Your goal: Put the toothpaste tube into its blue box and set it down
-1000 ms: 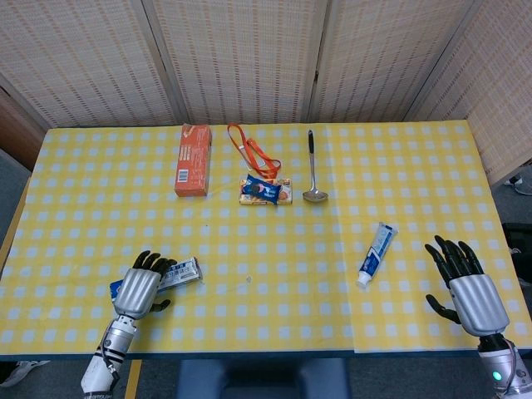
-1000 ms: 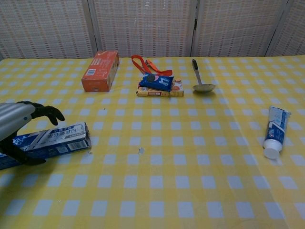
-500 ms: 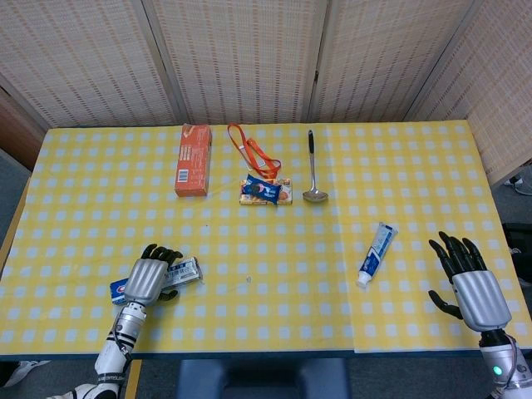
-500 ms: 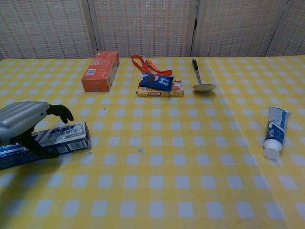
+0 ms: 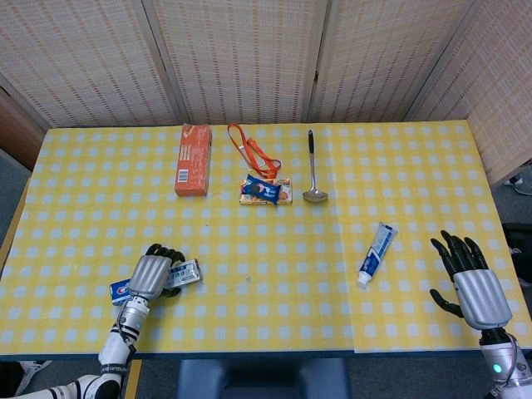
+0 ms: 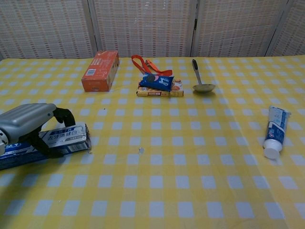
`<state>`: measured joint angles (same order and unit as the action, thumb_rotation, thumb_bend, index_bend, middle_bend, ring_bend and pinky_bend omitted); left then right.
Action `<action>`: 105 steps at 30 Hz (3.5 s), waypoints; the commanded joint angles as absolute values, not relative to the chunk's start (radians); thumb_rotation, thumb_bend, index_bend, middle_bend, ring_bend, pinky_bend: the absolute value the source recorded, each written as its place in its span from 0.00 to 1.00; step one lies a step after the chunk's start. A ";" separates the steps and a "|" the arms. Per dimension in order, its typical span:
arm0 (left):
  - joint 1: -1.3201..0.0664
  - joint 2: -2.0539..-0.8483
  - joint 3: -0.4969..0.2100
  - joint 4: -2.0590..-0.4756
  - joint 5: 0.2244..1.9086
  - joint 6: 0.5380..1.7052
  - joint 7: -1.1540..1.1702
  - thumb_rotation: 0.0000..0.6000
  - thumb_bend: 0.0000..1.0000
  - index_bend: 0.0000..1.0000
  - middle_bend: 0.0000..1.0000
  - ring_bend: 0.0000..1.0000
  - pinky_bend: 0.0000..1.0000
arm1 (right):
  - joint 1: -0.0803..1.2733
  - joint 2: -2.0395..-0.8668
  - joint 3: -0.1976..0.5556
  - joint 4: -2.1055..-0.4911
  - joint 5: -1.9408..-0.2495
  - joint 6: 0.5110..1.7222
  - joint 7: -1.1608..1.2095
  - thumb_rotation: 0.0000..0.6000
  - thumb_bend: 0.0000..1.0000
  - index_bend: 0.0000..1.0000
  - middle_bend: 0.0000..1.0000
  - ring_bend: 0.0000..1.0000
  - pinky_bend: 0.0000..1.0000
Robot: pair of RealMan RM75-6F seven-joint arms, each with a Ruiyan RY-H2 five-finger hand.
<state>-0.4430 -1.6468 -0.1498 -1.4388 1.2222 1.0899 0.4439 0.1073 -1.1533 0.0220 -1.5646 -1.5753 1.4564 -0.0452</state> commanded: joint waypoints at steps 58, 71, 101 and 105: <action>-0.386 -1.587 -0.074 -1.545 1.328 1.304 0.536 1.00 0.16 0.53 0.68 0.50 0.32 | 0.563 -1.197 0.040 -1.522 -1.577 0.828 -0.481 1.00 0.29 0.25 0.13 0.13 0.05; -0.384 -1.577 -0.077 -1.532 1.325 1.297 0.519 1.00 0.16 0.53 0.68 0.49 0.32 | 0.559 -1.279 -0.026 -1.357 -1.607 0.860 -0.372 1.00 0.29 0.27 0.16 0.15 0.05; -0.382 -1.564 -0.082 -1.529 1.316 1.283 0.494 1.00 0.16 0.53 0.68 0.49 0.30 | 0.562 -1.483 -0.086 -1.038 -1.745 1.058 -0.277 1.00 0.34 0.65 0.40 0.33 0.22; -0.381 -1.561 -0.083 -1.529 1.319 1.286 0.488 1.00 0.16 0.53 0.68 0.49 0.30 | 0.554 -1.517 -0.090 -0.966 -1.781 1.149 -0.212 1.00 0.34 0.81 0.57 0.49 0.43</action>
<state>-0.3808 -1.5616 -0.0833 -1.5288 1.3187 1.2862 0.4885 0.5605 -1.4919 -0.0861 -1.0070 -1.7546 1.1032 -0.2520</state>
